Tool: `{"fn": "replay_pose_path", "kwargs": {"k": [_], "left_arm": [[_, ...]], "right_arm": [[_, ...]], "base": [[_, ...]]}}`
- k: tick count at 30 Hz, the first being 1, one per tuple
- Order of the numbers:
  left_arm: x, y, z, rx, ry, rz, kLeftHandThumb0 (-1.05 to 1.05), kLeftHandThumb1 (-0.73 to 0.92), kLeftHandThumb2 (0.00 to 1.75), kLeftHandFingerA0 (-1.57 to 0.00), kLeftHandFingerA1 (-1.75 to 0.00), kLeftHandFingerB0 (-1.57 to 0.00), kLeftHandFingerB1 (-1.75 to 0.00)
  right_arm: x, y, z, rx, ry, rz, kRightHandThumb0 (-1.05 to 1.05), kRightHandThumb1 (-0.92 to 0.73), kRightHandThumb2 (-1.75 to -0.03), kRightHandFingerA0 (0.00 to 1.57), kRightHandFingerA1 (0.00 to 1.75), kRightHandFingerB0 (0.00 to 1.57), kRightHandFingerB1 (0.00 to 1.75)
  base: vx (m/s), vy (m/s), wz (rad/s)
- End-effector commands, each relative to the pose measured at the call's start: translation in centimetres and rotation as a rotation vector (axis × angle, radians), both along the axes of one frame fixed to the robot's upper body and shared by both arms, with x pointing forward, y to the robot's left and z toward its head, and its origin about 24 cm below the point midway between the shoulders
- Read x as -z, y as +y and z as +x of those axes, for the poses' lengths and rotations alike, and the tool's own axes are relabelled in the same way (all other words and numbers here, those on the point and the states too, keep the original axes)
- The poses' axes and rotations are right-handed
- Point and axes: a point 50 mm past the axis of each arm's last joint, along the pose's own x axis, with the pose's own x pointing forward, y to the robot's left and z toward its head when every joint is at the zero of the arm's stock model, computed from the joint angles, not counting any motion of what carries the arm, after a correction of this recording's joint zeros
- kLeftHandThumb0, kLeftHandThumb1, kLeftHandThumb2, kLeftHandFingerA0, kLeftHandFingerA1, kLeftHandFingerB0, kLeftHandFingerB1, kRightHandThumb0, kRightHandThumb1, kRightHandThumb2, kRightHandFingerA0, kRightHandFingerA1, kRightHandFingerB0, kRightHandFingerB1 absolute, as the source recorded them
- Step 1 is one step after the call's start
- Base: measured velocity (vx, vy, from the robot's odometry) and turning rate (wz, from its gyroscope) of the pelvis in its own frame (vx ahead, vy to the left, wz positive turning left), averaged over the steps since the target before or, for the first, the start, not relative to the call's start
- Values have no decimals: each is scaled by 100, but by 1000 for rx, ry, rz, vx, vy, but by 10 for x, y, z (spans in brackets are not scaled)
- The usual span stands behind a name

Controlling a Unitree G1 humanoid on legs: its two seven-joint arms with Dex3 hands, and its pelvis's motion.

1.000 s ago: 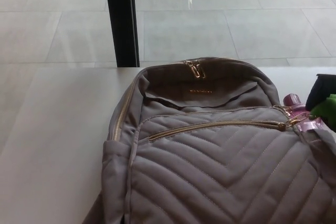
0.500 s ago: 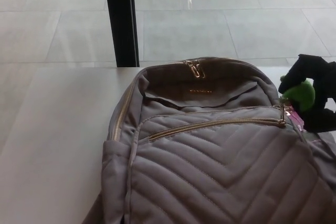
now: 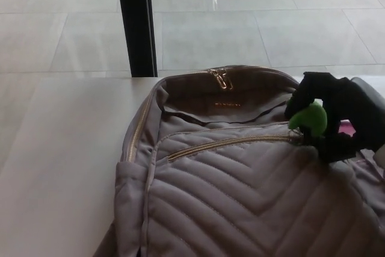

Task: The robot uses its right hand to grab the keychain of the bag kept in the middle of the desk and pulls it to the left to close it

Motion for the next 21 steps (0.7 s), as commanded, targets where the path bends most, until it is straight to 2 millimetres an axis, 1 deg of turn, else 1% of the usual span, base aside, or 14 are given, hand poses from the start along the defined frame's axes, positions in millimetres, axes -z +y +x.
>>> {"fn": "replay_pose_path", "kwargs": {"k": [1,4,5,6,8,9,10,11,13,15,16,17,18,21], "left_arm": [[-7,7,1,-6,-32,41,-105,92,113,-107,-115,-102,-110],[-8,7,2,-8,-30,44,-105,92,113,-106,-114,-98,-112],[-8,7,2,-6,-28,47,-105,92,100,-101,-116,-100,-110],[-8,7,2,-2,-24,51,-105,92,113,-101,-119,-99,-110],[-8,7,3,1,-24,50,-105,92,113,-101,-119,-99,-110],[-7,6,3,2,-29,45,-105,92,99,-103,-116,-99,-111],[-7,6,3,2,-29,45,-105,92,99,-103,-116,-99,-111],[-8,7,3,6,-28,49,-105,92,100,-101,-118,-97,-112],[-8,7,3,-4,-27,47,-105,92,101,-105,-114,-98,-112],[-8,7,5,0,-34,48,-105,92,99,-105,-115,-99,-113],[-8,7,6,-3,-35,49,-105,92,100,-106,-113,-98,-113],[-9,7,7,2,-41,48,-105,92,98,-106,-114,-97,-114],[-9,8,8,1,-40,50,-105,92,98,-105,-115,-97,-114],[-10,8,9,10,-41,57,-105,92,99,-104,-115,-96,-114]], "right_arm": [[-1,7,-2,-42,50,-64,-22,-48,-122,91,175,77,150],[0,16,1,-80,75,-110,-21,-46,-124,88,175,74,155],[0,18,2,-82,78,-121,-20,-50,-118,87,175,72,154],[0,21,4,-87,81,-142,-19,-51,-113,86,175,68,158],[1,21,4,-85,80,-149,-19,-51,-113,86,175,68,158],[1,25,6,-102,79,-180,-27,-53,-114,115,137,92,121],[1,25,6,-102,79,-181,-27,-53,-114,115,137,92,121],[1,27,8,-109,81,-187,-19,-54,-114,87,175,73,153],[-2,34,11,-119,86,-221,-20,-56,-104,86,175,69,151],[-5,38,14,-133,74,-226,-18,-56,-104,87,175,70,153],[-6,40,15,-146,71,-223,-19,-55,-108,88,175,69,157],[-7,41,17,-153,65,-221,-19,-55,-106,89,175,71,156],[-9,44,18,-157,82,-218,-22,-54,-114,89,175,73,156],[-9,47,19,-162,91,-218,-23,-53,-114,89,175,74,156]], "base": [[0,0,0],[0,0,0],[0,0,0],[0,0,0],[0,0,0],[0,0,0],[0,0,0],[0,0,0],[0,0,0],[0,0,0],[0,0,0],[0,0,0],[0,0,0],[0,0,0]]}}
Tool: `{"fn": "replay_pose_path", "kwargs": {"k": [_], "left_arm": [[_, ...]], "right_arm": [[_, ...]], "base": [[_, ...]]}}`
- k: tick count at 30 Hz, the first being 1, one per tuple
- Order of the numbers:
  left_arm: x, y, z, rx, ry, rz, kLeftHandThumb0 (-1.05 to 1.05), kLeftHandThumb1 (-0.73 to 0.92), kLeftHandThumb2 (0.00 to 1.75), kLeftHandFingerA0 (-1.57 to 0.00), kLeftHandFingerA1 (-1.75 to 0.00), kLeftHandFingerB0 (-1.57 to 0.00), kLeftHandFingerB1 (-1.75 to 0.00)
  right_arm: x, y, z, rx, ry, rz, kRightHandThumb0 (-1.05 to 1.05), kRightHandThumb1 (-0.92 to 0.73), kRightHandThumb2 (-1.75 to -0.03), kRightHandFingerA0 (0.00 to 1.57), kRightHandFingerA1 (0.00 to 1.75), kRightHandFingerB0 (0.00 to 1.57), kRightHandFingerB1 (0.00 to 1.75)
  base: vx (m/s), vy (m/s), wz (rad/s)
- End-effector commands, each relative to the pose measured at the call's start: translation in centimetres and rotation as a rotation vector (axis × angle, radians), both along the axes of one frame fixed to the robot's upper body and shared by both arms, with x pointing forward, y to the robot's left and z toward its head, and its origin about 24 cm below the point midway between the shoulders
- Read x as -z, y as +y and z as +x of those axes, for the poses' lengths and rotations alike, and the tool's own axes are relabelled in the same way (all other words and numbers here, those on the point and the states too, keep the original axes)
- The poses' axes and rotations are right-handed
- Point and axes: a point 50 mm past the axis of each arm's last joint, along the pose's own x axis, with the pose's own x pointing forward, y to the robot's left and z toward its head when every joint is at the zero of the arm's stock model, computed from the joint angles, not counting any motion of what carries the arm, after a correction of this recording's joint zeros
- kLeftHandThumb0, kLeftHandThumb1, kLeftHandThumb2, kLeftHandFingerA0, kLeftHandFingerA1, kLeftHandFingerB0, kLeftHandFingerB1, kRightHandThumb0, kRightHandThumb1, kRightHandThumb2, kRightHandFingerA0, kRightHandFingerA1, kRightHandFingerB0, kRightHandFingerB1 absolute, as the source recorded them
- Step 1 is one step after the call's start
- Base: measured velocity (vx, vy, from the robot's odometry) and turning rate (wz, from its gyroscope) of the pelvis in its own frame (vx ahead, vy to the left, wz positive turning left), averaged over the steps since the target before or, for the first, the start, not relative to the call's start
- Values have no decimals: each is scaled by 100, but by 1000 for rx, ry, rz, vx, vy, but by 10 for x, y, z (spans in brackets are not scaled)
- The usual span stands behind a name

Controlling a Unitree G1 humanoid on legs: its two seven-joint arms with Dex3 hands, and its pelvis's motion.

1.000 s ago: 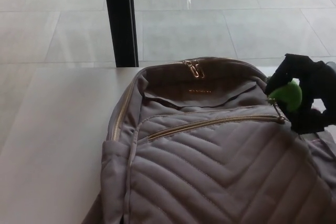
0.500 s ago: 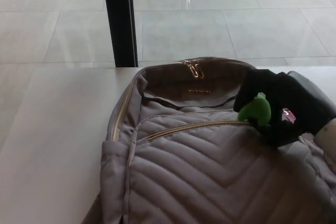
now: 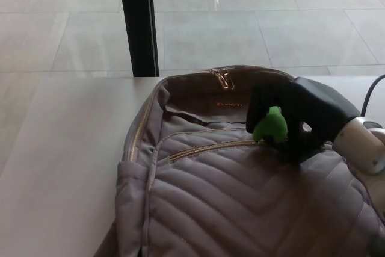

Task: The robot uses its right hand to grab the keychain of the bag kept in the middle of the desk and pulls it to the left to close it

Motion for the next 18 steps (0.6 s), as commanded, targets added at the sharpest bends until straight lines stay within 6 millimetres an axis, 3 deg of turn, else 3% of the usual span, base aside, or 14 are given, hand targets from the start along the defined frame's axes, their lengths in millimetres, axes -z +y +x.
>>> {"fn": "replay_pose_path", "kwargs": {"k": [1,7,8,9,10,11,12,13,14,15,17,18], "left_arm": [[-8,8,3,-2,-27,46,-105,92,98,-103,-116,-97,-114],[-8,8,5,-2,-20,52,-105,92,102,-103,-117,-98,-114],[-8,7,5,1,-22,53,-105,92,99,-104,-115,-98,-112],[-8,7,6,1,-25,49,-105,92,99,-104,-114,-97,-112],[-8,7,7,0,-26,48,-105,92,99,-104,-114,-97,-112],[-8,7,8,1,-33,46,-105,92,100,-107,-113,-99,-110],[-8,7,8,2,-32,46,-105,92,100,-107,-113,-99,-110],[-8,7,9,1,-34,42,-105,92,99,-107,-113,-99,-110],[-7,6,9,3,-29,46,-105,92,98,-105,-113,-98,-111],[-7,6,9,2,-29,47,-105,92,99,-107,-112,-99,-109],[-8,6,9,5,-36,47,-105,92,97,-105,-113,-98,-111],[-8,6,9,5,-36,47,-105,92,98,-104,-114,-98,-112]], "right_arm": [[-1,7,4,-20,32,-19,-24,-51,-118,93,175,75,159],[6,24,5,-79,7,-58,-32,-55,-114,92,175,75,157],[6,30,5,-92,-8,-63,-30,-55,-113,91,175,77,140],[5,34,5,-108,-23,-77,-30,-56,-108,91,152,79,98],[5,35,5,-112,-27,-82,-30,-56,-108,91,152,79,98],[5,39,5,-119,-25,-77,-30,-55,-108,93,133,74,75],[5,38,5,-118,-25,-78,-30,-55,-108,93,133,74,75],[5,45,5,-132,-5,-73,-31,-61,-98,92,122,71,62],[5,52,3,-147,-5,-89,-31,-64,-92,87,160,72,85],[6,55,3,-156,-4,-100,-28,-59,-103,87,174,71,138],[6,60,1,-170,-25,-128,-28,-55,-106,88,171,78,129],[7,62,1,-173,-23,-133,-26,-56,-105,91,169,82,111]], "base": [[0,0,0],[0,0,0],[0,0,0],[0,0,0],[0,0,0],[0,0,0],[0,0,0],[0,0,0],[0,0,0],[0,0,0],[0,0,0],[0,0,0]]}}
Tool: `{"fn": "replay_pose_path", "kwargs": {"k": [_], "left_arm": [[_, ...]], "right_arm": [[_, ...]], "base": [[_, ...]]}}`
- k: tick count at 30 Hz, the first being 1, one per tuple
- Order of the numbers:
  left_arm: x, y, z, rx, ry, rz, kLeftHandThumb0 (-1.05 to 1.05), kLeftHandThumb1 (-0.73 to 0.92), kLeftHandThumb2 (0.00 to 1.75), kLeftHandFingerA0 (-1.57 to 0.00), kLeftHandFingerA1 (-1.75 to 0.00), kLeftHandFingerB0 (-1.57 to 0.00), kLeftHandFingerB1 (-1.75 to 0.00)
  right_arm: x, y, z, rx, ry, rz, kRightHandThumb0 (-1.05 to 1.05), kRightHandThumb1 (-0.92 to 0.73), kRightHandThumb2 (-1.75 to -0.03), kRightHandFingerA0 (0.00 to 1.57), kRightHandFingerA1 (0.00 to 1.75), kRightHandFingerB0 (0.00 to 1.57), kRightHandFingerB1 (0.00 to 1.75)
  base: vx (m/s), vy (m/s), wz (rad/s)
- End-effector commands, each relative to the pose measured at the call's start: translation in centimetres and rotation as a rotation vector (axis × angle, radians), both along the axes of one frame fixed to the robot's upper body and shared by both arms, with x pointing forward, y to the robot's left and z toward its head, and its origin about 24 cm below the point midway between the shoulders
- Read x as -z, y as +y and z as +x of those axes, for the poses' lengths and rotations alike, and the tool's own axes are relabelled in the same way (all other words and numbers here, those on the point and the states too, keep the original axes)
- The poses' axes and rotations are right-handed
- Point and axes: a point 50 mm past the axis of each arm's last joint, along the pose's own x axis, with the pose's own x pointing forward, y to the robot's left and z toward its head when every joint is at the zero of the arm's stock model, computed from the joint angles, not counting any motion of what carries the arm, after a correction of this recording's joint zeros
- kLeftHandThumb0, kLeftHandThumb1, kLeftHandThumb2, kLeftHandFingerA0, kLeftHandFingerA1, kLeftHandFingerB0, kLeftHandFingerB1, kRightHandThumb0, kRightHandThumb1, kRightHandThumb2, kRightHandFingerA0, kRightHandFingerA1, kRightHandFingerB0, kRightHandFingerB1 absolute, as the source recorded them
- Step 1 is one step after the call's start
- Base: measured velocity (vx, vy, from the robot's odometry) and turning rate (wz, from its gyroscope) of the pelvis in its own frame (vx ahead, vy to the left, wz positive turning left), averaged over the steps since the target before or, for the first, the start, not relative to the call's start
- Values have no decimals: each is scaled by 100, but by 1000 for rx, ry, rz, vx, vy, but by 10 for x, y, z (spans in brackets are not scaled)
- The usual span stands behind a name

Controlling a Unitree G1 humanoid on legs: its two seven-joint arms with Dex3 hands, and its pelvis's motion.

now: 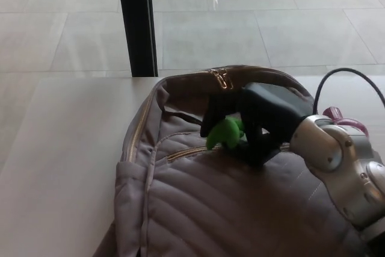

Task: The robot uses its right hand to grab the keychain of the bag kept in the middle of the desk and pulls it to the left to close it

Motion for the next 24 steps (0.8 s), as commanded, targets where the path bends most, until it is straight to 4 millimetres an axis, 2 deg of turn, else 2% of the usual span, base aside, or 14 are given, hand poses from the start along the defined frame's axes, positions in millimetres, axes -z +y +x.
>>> {"fn": "replay_pose_path", "kwargs": {"k": [1,2,5,7,11,12,14,15,19,20,24], "left_arm": [[-6,6,1,0,-18,37,-105,92,99,-103,-115,-97,-113],[-6,6,1,2,-17,39,-105,92,99,-99,-117,-94,-115],[-6,6,1,-1,-13,36,-105,92,99,-99,-117,-95,-114],[-6,5,2,-1,-19,31,-105,92,99,-100,-116,-96,-114],[-6,5,4,13,-23,36,-105,92,101,-104,-116,-96,-112],[-7,5,5,15,-24,39,-105,92,97,-103,-114,-98,-112],[-7,5,5,16,-22,45,-105,92,102,-104,-117,-98,-114],[-7,5,5,15,-22,44,-105,92,99,-97,-119,-95,-115],[-7,6,5,11,-20,43,-105,92,103,-94,-122,-90,-118],[-7,6,5,9,-24,37,-105,92,99,-95,-120,-94,-116],[-7,5,7,4,-29,30,-105,92,98,-97,-119,-96,-116]], "right_arm": [[1,13,-1,-34,-23,-56,-26,-53,-110,91,171,85,121],[3,17,-2,-44,-14,-42,-27,-49,-117,92,175,83,159],[7,23,-2,-50,1,-25,-28,-50,-115,93,175,82,161],[4,34,-2,-81,-19,-43,-29,-47,-119,96,175,84,158],[4,41,-2,-87,-19,-67,-30,-49,-115,95,175,82,153],[4,43,-4,-101,-39,-79,-30,-51,-111,93,175,82,145],[4,45,-4,-106,-27,-87,-27,-51,-114,95,175,81,154],[5,46,-5,-111,-27,-88,-29,-50,-115,95,175,81,157],[7,52,-4,-136,-52,-97,-30,-54,-112,95,175,81,157],[5,54,-5,-144,-63,-94,-27,-55,-105,93,175,77,152],[0,63,-5,-149,-75,-72,-28,-52,-110,94,175,81,158]], "base": [[0,0,0],[0,0,0],[0,0,0],[0,0,0],[0,0,0],[0,0,0],[0,0,0],[0,0,0],[0,0,0],[0,0,0],[0,0,0]]}}
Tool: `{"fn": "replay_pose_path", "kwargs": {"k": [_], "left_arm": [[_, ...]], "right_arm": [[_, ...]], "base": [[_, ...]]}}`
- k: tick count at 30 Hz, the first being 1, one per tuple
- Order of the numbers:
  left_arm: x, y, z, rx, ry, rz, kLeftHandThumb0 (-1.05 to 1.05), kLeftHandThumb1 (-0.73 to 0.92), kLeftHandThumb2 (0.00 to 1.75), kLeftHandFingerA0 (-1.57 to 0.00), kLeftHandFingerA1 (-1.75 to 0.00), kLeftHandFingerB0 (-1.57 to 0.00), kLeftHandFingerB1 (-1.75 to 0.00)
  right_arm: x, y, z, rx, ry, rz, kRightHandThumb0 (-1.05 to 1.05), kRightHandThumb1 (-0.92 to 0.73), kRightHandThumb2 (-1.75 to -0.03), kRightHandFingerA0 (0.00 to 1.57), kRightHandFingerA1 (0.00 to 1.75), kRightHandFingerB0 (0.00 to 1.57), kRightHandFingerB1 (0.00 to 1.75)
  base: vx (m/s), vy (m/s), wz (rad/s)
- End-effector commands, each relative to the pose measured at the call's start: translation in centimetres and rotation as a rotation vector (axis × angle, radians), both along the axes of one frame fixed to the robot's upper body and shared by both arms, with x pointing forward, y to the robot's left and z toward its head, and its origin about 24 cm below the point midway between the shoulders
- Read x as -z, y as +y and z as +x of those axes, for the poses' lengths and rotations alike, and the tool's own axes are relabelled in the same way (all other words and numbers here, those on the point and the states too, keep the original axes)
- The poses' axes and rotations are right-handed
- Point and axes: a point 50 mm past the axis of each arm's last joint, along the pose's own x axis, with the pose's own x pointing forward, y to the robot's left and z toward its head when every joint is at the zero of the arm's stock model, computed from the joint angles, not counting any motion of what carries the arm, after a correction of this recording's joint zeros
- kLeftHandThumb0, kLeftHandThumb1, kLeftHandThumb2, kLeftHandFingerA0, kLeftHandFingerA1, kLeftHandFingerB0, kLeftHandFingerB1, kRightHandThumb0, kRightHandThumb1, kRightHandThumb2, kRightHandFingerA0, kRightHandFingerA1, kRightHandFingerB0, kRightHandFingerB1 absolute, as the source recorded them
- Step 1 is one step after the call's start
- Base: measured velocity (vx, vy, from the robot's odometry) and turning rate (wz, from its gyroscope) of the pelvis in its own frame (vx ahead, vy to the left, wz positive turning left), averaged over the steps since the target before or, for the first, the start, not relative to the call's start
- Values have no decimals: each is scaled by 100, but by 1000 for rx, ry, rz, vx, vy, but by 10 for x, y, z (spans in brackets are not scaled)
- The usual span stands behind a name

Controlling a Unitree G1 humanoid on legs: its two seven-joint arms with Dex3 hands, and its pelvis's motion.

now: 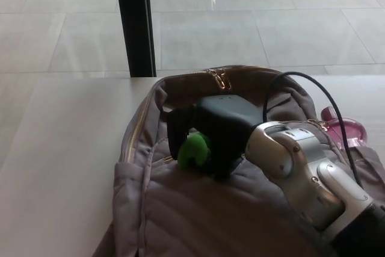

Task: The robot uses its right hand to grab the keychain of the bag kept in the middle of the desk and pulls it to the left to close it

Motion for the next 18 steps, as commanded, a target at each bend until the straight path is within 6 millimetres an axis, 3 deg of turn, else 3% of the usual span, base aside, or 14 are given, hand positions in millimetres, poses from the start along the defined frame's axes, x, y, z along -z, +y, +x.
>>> {"fn": "replay_pose_path", "kwargs": {"k": [1,2,3,4,5,7,8,11,12,13,14,15,16,18], "left_arm": [[-7,7,3,-9,-23,26,-105,92,98,-97,-119,-96,-116],[-6,7,3,-14,-25,16,-105,92,97,-100,-117,-99,-114],[-6,6,3,-13,-21,17,-105,92,110,-99,-122,-95,-116],[-6,6,3,-11,-19,19,-105,92,110,-99,-122,-95,-116],[-6,6,3,-13,-20,17,-105,92,98,-95,-122,-95,-119],[-6,7,2,-15,-13,28,-105,92,98,-95,-121,-90,-122],[-6,7,2,-15,-13,33,-105,92,98,-98,-120,-91,-122],[-7,7,2,-10,-18,32,-105,92,98,-98,-119,-93,-120],[-7,7,3,-16,-18,27,-105,92,98,-101,-120,-96,-118],[-7,7,3,-20,-24,21,-105,92,97,-101,-117,-99,-115],[-7,7,3,-19,-25,21,-105,92,97,-100,-118,-97,-116],[-7,7,4,-20,-23,20,-105,92,97,-101,-119,-98,-115],[-7,8,4,-26,-26,13,-105,92,96,-98,-120,-98,-116],[-6,7,4,-27,-27,10,-105,92,96,-99,-119,-100,-115]], "right_arm": [[-10,15,-2,-45,-50,16,-28,-52,-110,94,175,81,158],[-10,19,-2,-52,-58,23,-29,-48,-118,96,175,81,162],[-12,23,-2,-57,-60,25,-29,-48,-120,97,175,81,165],[-12,24,-2,-58,-60,25,-29,-48,-120,97,175,81,165],[-13,27,-3,-58,-62,14,-31,-50,-115,95,175,80,156],[-15,38,-5,-82,-61,30,-29,-44,-116,97,175,75,166],[-15,42,-5,-100,-70,41,-31,-51,-106,96,175,82,156],[-17,52,-4,-112,-84,33,-35,-60,-93,94,175,80,148],[-18,55,-4,-117,-86,28,-36,-64,-88,91,169,79,116],[-19,58,-4,-120,-87,27,-37,-63,-89,90,170,78,124],[-21,61,-4,-127,-78,36,-37,-63,-89,90,164,80,106],[-22,64,-4,-138,-78,38,-44,-55,-92,106,165,86,116],[-23,69,-5,-150,-78,34,-39,-57,-97,93,175,80,140],[-22,72,-6,-155,-80,31,-38,-52,-104,93,175,81,142]], "base": [[0,0,0],[0,0,0],[0,0,0],[0,0,0],[0,0,0],[0,0,0],[0,0,0],[0,0,0],[0,0,0],[0,0,0],[0,0,0],[0,0,0],[0,0,0],[0,0,0]]}}
